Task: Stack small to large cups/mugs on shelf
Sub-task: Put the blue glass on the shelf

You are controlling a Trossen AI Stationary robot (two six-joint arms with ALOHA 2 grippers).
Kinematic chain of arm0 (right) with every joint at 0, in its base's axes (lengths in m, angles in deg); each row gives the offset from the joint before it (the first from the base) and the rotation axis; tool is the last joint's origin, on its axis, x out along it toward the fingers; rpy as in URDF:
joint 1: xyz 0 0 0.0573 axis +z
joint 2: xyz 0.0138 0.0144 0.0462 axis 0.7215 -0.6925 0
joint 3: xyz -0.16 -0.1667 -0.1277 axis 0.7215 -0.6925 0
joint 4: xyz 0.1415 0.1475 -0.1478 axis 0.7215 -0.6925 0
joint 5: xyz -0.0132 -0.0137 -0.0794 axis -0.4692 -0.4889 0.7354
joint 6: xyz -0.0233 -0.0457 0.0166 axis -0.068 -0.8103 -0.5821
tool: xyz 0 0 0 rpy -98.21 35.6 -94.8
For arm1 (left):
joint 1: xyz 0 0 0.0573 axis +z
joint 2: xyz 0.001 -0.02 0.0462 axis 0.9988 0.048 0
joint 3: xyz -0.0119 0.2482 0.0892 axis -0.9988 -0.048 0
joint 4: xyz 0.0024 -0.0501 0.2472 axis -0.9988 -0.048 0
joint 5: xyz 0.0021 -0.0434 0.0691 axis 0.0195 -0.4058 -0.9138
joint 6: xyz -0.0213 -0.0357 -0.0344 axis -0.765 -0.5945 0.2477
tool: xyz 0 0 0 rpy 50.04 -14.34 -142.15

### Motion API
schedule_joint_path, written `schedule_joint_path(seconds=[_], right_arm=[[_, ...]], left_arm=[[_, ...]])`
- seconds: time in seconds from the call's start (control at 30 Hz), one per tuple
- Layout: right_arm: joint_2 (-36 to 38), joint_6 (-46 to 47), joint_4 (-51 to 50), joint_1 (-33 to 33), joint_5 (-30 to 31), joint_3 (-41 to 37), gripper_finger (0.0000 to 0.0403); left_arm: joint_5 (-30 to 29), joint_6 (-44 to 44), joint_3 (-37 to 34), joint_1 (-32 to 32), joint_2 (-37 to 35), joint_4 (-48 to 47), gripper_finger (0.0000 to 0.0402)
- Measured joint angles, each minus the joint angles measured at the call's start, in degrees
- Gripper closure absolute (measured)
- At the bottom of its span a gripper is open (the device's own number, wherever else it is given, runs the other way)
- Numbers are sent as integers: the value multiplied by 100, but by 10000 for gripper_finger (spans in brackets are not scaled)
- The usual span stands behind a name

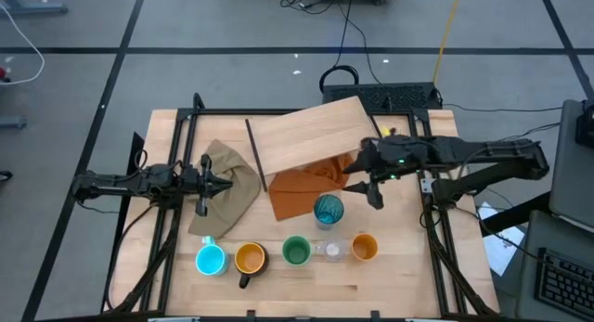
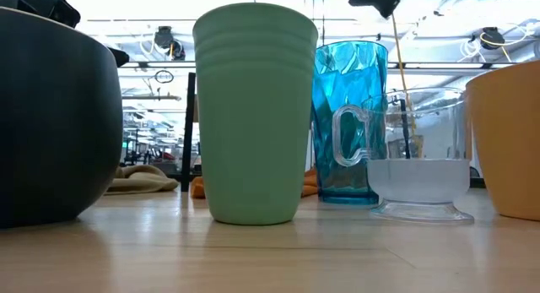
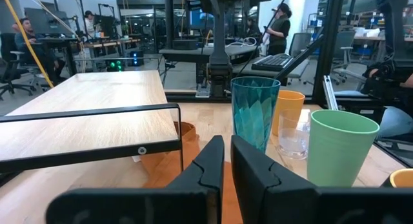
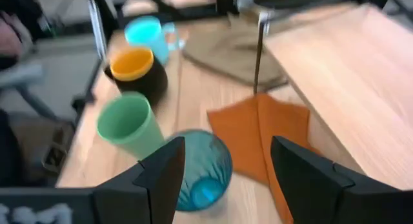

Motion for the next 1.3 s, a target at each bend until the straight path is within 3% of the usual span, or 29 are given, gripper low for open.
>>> schedule_joint_path(seconds=[0.2, 0.57, 1.3], right_arm=[[-737, -133, -769, 0, -6, 530, 183], [-1315, -76, -778, -4, -408, 543, 183], [-2111, -127, -697, -17, -424, 545, 183]], left_arm=[[2, 2, 0, -1, 0, -4, 371], [2, 2, 0, -2, 0, -6, 371], [6, 7, 0, -1, 0, -9, 371]])
